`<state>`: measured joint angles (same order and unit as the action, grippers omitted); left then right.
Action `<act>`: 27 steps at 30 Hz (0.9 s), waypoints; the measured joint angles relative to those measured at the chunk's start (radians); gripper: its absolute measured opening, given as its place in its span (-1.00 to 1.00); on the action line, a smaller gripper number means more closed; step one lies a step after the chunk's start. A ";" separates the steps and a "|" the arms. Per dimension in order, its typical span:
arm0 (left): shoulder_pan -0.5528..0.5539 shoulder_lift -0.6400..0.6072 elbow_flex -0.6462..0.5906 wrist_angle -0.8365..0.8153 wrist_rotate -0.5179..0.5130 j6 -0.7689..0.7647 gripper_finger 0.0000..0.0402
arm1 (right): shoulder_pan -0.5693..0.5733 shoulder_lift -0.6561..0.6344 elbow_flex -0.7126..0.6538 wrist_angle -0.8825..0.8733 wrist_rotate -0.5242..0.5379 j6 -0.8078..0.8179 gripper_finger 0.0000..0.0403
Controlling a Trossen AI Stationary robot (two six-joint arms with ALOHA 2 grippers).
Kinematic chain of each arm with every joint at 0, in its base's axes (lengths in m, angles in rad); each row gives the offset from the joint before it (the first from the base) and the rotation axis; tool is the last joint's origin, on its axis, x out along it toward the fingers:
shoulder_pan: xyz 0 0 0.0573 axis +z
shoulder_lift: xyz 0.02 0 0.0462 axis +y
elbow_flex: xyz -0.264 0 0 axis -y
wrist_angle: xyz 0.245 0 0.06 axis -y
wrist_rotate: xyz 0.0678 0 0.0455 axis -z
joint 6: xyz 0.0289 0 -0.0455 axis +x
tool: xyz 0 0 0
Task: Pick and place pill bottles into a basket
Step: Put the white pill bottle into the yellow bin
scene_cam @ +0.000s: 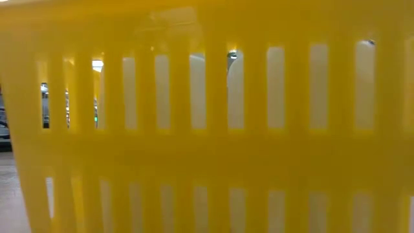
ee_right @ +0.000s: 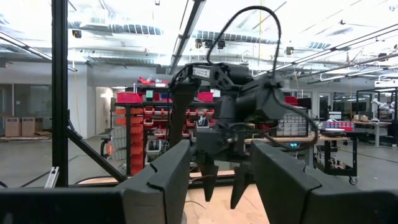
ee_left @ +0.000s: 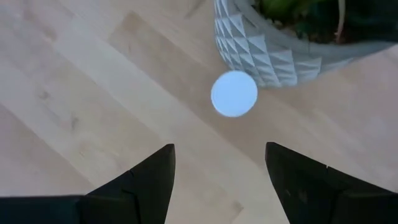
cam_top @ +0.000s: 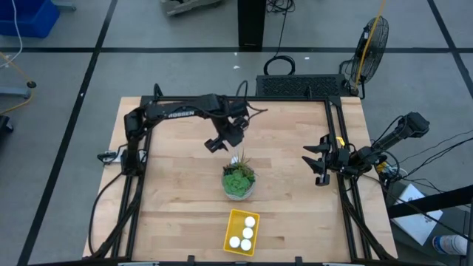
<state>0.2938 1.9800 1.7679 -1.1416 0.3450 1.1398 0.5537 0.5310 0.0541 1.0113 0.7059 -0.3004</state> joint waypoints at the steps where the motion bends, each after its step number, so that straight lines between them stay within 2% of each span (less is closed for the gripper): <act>1: 0.009 0.000 0.000 0.002 0.032 -0.006 0.26 | 0.000 0.000 0.000 0.000 0.000 0.000 -0.20; 4: 0.027 0.000 -0.011 0.013 0.095 -0.020 0.26 | 0.000 0.000 0.000 0.000 0.000 0.000 -0.20; 7: 0.033 0.000 -0.043 0.026 0.095 -0.012 0.26 | 0.000 0.000 0.000 0.000 0.000 0.000 -0.20; 10: 0.036 0.000 -0.125 0.111 0.104 -0.007 0.26 | 0.000 0.000 0.000 0.000 0.000 0.000 -0.20; 15: 0.032 0.001 -0.233 0.178 0.020 -0.013 0.26 | 0.000 0.000 0.000 0.000 0.000 0.000 -0.21; 19: 0.032 0.001 -0.249 0.178 0.090 -0.020 0.26 | 0.000 0.000 0.000 0.000 0.000 0.000 -0.20; 22: 0.021 0.001 -0.242 0.183 0.100 -0.024 0.26 | 0.000 0.000 0.000 0.000 0.000 0.000 -0.20; 27: -0.010 0.001 -0.239 0.265 0.148 -0.054 0.26 | 0.000 0.000 0.000 0.000 0.000 0.000 -0.20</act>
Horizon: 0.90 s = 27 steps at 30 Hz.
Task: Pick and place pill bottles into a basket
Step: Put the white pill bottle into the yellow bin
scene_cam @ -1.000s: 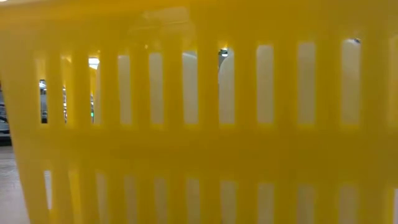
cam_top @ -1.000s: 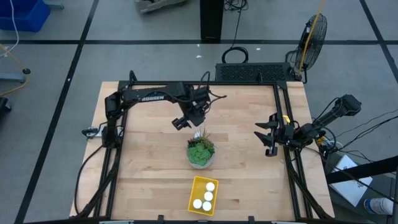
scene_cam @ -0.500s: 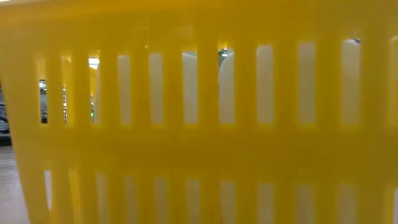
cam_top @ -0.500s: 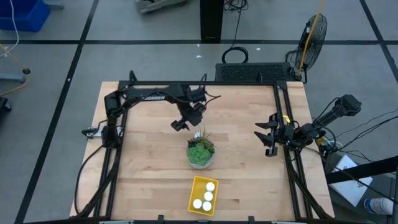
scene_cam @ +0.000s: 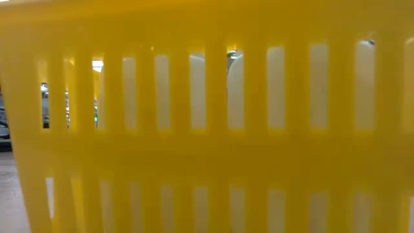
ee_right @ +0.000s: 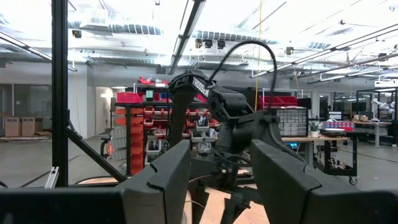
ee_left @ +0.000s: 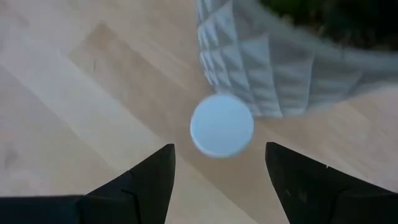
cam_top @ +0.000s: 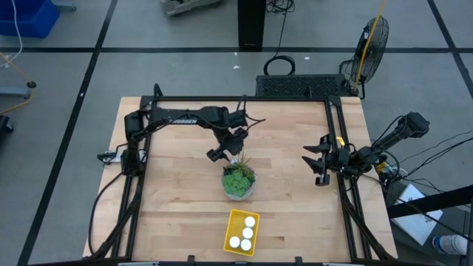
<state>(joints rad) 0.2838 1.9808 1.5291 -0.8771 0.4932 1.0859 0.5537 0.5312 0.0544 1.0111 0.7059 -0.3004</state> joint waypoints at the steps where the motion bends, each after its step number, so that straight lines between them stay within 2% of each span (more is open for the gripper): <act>1: -0.010 0.000 0.000 0.011 -0.010 0.000 0.26 | 0.000 0.000 0.000 0.000 0.000 0.000 -0.20; 5: -0.033 0.000 0.000 0.018 -0.068 0.012 0.26 | 0.000 0.000 0.000 0.000 0.000 0.000 -0.20; 11: -0.031 0.000 0.000 0.023 -0.060 0.017 0.26 | 0.000 0.000 0.000 0.000 0.000 0.000 -0.20; 15: -0.031 0.000 0.000 0.062 -0.008 -0.002 0.26 | 0.000 0.000 0.000 0.000 0.000 0.000 -0.20; 27: -0.020 0.000 -0.007 0.068 0.003 -0.017 0.26 | 0.000 0.000 0.000 0.000 0.000 0.000 -0.21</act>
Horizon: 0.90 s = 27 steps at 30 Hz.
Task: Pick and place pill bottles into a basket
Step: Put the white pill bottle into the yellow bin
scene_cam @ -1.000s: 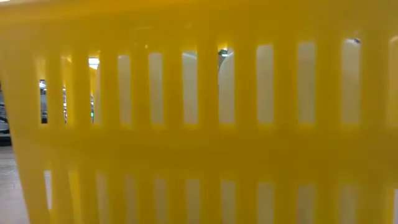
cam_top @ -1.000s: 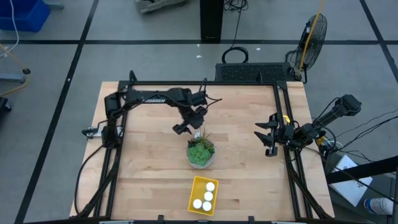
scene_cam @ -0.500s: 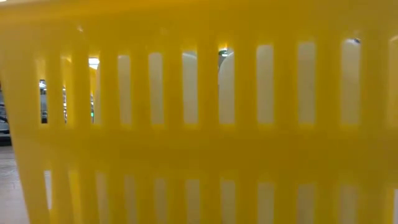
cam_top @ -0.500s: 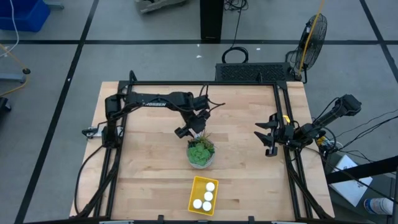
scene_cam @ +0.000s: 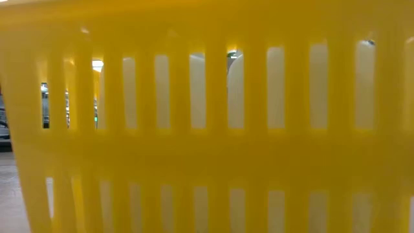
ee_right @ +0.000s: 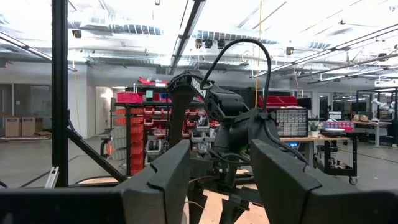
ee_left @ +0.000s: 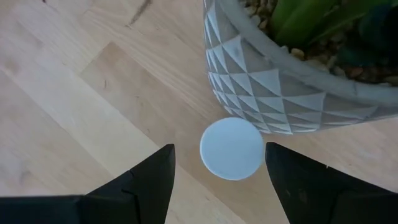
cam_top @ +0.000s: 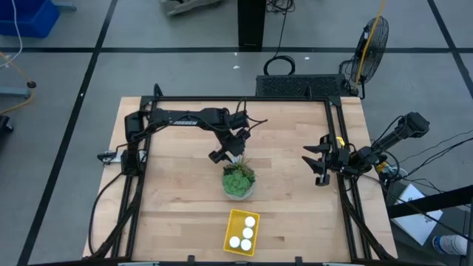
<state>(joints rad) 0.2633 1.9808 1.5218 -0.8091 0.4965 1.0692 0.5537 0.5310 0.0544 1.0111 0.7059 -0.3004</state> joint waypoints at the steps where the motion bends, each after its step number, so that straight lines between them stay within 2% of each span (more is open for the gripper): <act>1: 0.000 0.000 0.000 0.001 0.000 -0.002 0.26 | 0.000 0.000 0.000 0.000 0.000 0.000 -0.20; 18: 0.014 -0.001 -0.001 -0.026 0.003 0.006 0.26 | 0.000 0.000 0.000 0.000 0.000 0.000 -0.21; 27: 0.019 -0.002 -0.031 -0.004 0.047 0.002 0.26 | 0.000 0.000 0.000 0.000 0.000 0.000 -0.20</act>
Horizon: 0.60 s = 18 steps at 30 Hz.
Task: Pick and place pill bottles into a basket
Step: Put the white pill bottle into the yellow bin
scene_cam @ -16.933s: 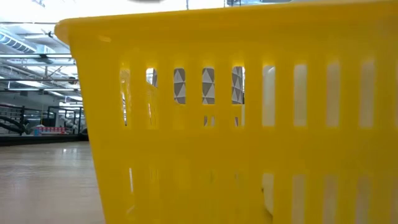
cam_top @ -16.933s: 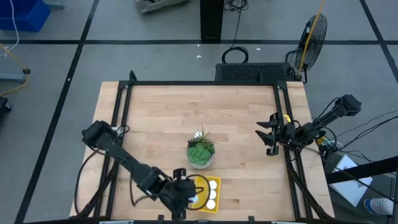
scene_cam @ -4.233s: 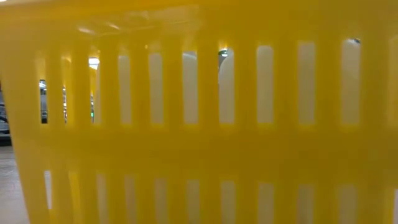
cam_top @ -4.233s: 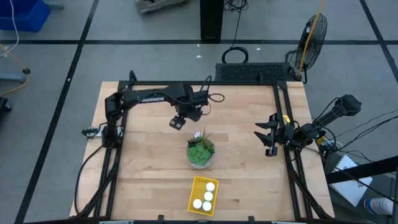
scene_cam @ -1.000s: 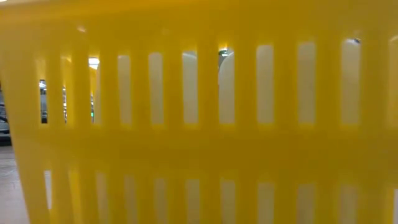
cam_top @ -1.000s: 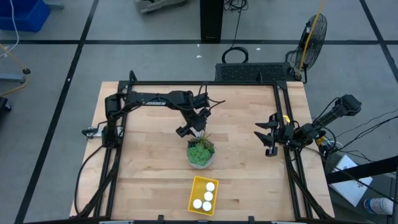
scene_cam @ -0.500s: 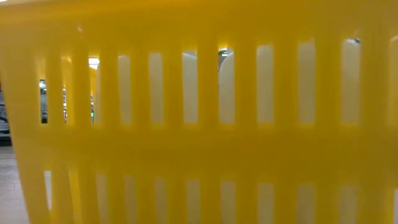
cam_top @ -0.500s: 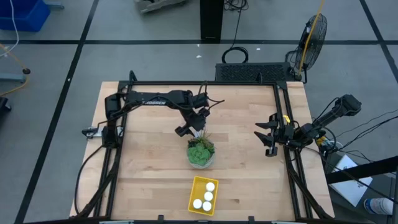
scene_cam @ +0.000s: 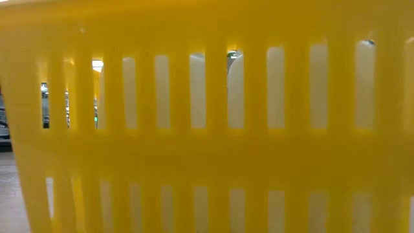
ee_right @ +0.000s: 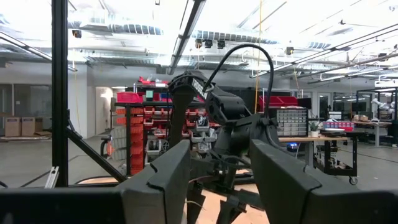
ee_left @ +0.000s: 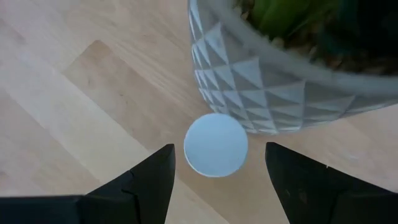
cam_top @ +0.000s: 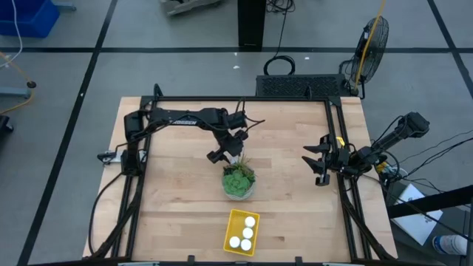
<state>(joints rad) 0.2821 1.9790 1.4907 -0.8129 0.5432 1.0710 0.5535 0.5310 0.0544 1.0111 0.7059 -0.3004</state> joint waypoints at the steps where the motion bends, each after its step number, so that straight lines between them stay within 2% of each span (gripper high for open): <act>1: 0.000 0.000 -0.011 0.009 0.000 -0.002 0.26 | 0.000 0.000 0.000 0.000 0.000 0.000 -0.20; 18: -0.016 0.000 -0.026 0.081 -0.020 -0.037 0.26 | 0.000 0.000 0.000 0.000 0.000 0.000 -0.20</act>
<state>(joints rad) 0.2657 1.9793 1.4643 -0.7320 0.5228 1.0336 0.5536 0.5308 0.0542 1.0111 0.7059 -0.3004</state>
